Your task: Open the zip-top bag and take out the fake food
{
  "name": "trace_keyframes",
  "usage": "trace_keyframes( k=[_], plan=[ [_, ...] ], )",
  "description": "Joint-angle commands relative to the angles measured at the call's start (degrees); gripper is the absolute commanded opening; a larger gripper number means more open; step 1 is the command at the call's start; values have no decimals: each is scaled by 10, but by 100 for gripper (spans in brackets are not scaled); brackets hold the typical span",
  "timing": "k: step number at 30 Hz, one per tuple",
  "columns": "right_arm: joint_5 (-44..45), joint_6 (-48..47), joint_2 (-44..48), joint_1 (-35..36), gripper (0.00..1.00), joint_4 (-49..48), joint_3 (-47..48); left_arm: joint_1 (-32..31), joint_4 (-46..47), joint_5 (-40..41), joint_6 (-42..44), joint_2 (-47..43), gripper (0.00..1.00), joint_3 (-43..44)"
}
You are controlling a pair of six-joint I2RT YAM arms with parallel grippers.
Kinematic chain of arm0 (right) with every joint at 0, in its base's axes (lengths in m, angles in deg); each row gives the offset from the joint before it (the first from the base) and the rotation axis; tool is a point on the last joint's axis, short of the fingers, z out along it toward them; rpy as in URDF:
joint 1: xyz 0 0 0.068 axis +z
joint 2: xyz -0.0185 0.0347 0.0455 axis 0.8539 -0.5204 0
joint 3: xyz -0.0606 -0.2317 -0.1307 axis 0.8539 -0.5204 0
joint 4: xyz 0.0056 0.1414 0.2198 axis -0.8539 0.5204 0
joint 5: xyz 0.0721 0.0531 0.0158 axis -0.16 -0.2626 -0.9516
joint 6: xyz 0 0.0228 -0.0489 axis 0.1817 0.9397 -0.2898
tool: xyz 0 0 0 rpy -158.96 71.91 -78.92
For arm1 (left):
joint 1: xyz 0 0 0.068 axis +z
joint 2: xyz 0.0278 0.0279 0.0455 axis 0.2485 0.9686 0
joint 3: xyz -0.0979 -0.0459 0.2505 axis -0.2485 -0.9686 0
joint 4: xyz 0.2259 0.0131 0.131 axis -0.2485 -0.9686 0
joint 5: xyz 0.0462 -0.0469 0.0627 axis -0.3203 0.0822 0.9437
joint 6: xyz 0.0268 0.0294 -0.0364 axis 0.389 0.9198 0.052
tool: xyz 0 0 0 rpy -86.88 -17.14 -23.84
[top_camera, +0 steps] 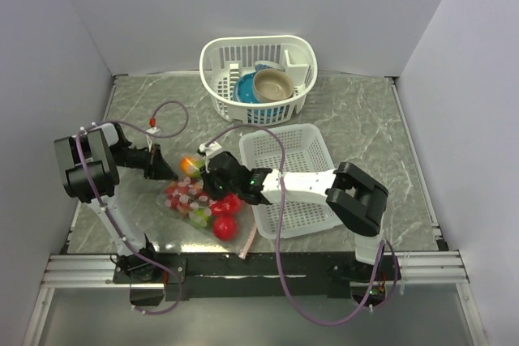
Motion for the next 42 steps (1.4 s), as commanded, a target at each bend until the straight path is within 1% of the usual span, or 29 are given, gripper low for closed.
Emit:
trace_keyframes(
  k=[1, 2, 3, 4, 5, 6, 8, 11, 12, 13, 14, 17, 21, 22, 23, 24, 26, 27, 31, 36, 42],
  plan=[
    [5, -6, 25, 4, 17, 3, 12, 0, -25, 6, -20, -56, 1, 36],
    [6, -6, 25, 4, 19, 3, 13, 0, -26, 10, -30, -66, 1, 53],
    [6, -7, 28, 4, 24, 3, 16, 0, -25, 25, -50, -71, 1, 65],
    [10, -10, 30, 4, 26, 2, 16, 1, -25, 37, -63, -75, 1, 79],
    [12, -11, 32, 5, 28, -1, 14, 0, -25, 50, -76, -84, 1, 112],
    [18, -11, 40, 5, 32, -8, 8, 0, -26, 77, -98, -89, 1, 128],
    [23, -14, 49, 5, 38, -16, 0, 1, -25, 109, -113, -105, 1, 163],
    [30, -20, 59, 5, 43, -23, -10, -1, -24, 176, -120, -118, 1, 181],
    [28, -20, 62, 5, 51, -26, -13, -2, -24, 196, -119, -120, 1, 180],
    [21, -19, 63, 5, 70, -27, -15, -2, -23, 227, -118, -127, 1, 178],
    [17, -19, 66, 5, 100, -29, -17, -3, -22, 242, -115, -133, 1, 171],
    [-7, -11, 75, 4, 100, -43, -30, -3, -13, 280, -110, -171, 1, 162],
    [-50, 16, 61, -9, 100, -52, -36, -3, -24, 272, -114, -214, 1, 192],
    [-52, 17, 65, -9, 100, -61, -47, -5, -24, 271, -118, -222, 1, 197],
    [-53, 15, 70, -9, 100, -77, -80, -5, -25, 270, -121, -237, 1, 209],
    [-49, 10, 89, -8, 100, -110, -97, -9, -24, 272, -126, -244, 1, 212],
    [-26, 8, 109, -2, 100, -128, -138, -13, -25, 274, -130, -263, 1, 217],
    [-2, 7, 120, -1, 100, -127, -145, -19, -25, 273, -136, -269, 1, 217],
    [24, 13, 126, -2, 100, -120, -165, -27, -25, 259, -142, -294, 1, 223],
    [19, 23, 127, -2, 100, -134, -179, -55, -26, 252, -173, -310, 1, 260],
    [11, 24, 111, -2, 100, -137, -171, -78, -26, 222, -214, -334, 1, 333]
  ],
)
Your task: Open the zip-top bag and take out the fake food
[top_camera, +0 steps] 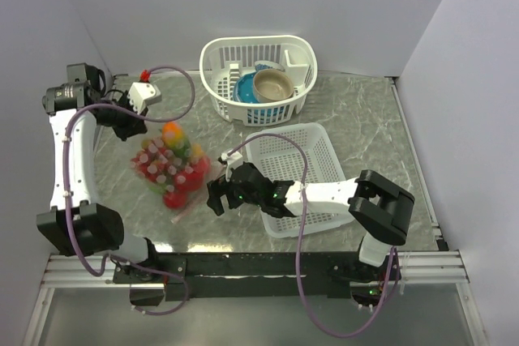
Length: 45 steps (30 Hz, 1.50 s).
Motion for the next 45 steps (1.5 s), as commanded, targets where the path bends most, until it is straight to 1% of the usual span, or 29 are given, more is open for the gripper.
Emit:
trace_keyframes(
  k=[1, 5, 9, 12, 13, 14, 15, 16, 18, 19, 21, 22, 23, 24, 26, 28, 31, 32, 33, 35, 36, 37, 41, 42, 43, 45],
  plan=[
    [7, 7, 2, 1, 100, -31, 4, -17, -10, -48, -47, -37, 1, 89],
    [7, 7, 5, 3, 100, -36, 6, -37, -10, -71, -88, -51, 1, 117],
    [6, 4, 10, 1, 100, -38, 3, -64, -9, -79, -95, -81, 1, 92],
    [5, 1, 11, 1, 100, -41, 0, -66, -9, -60, -82, -72, 1, 27],
    [4, 1, 12, 2, 100, -44, -2, -66, -6, -54, -71, -56, 1, -10],
    [3, 1, 11, 2, 100, -43, -2, -61, 6, -41, -68, -46, 1, -28],
    [2, 0, 9, 2, 100, -44, -2, -58, 43, -24, -73, -36, 1, -43],
    [-1, 0, 7, 2, 100, -44, 1, -49, 62, -21, -74, -10, 1, -60],
    [-2, -1, 0, 2, 99, -42, 7, -16, 118, -19, -95, 19, 1, -63],
    [0, -3, -1, 2, 99, -41, 12, -5, 167, -11, -103, 52, 1, -58],
    [-1, -4, -8, 1, 99, -38, 17, 10, 210, 6, -126, 92, 1, -43],
    [-3, -4, -11, 1, 99, -37, 23, 14, 247, 21, -133, 133, 1, -26],
    [-7, -7, -17, 1, 99, -35, 28, 15, 267, 33, -152, 152, 1, -18],
    [-9, -8, -22, 1, 99, -35, 30, 15, 287, 43, -164, 190, 1, -4],
    [-10, -9, -31, 1, 99, -34, 41, 12, 328, 55, -184, 227, 1, 12],
    [-6, -9, -37, -1, 99, -33, 52, 3, 344, 67, -201, 275, 1, 32],
    [4, -20, -46, -7, 100, -26, 79, -23, 377, 108, -204, 325, 1, 20],
    [5, -23, -47, -10, 100, -22, 87, -38, 393, 149, -202, 333, 1, 8],
    [4, -27, -50, -12, 100, -19, 94, -47, 424, 171, -196, 344, 1, -24],
    [6, -36, -55, -23, 100, -14, 112, -67, 452, 212, -155, 349, 1, -66],
    [8, -40, -56, -27, 100, -14, 115, -75, 493, 260, -144, 346, 1, -113],
    [10, -48, -62, -31, 100, -13, 121, -83, 499, 279, -118, 342, 1, -132],
    [3, -64, -81, -59, 99, -12, 136, -124, 530, 320, -67, 307, 1, -223],
    [2, -66, -84, -65, 98, -9, 138, -125, 538, 322, -60, 292, 1, -253],
    [-3, -65, -88, -71, 97, -8, 142, -126, 558, 327, -54, 287, 1, -266],
    [1, -65, -86, -78, 97, -6, 131, -124, 564, 336, -50, 287, 1, -285]
  ],
)
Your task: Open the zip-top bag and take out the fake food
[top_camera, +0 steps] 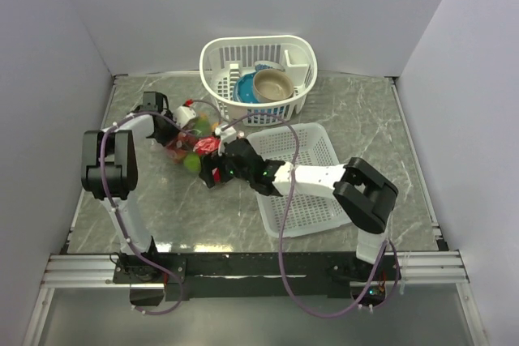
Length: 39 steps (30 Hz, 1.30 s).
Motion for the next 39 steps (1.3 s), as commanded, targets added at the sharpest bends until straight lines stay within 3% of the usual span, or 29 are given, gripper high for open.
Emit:
trace_keyframes(
  k=[1, 9, 17, 24, 33, 39],
  plan=[
    [15, -16, 0, -19, 96, -3, -4, 0, 8, 82, 64, 8, 1, -66],
    [32, -37, 31, -20, 95, -6, -47, 29, 43, 113, 86, -9, 1, -116],
    [62, -104, -19, -15, 100, 8, -14, 30, 60, 88, 108, -50, 1, -171],
    [80, -128, -72, -17, 100, 66, 52, 37, 33, 88, 73, -24, 1, -130],
    [213, -47, -12, 16, 100, 159, 1, 95, 31, 21, 41, -31, 6, -129],
    [302, -68, 31, 50, 100, 197, -6, 98, 16, 26, 42, -46, 6, -148]
  ],
)
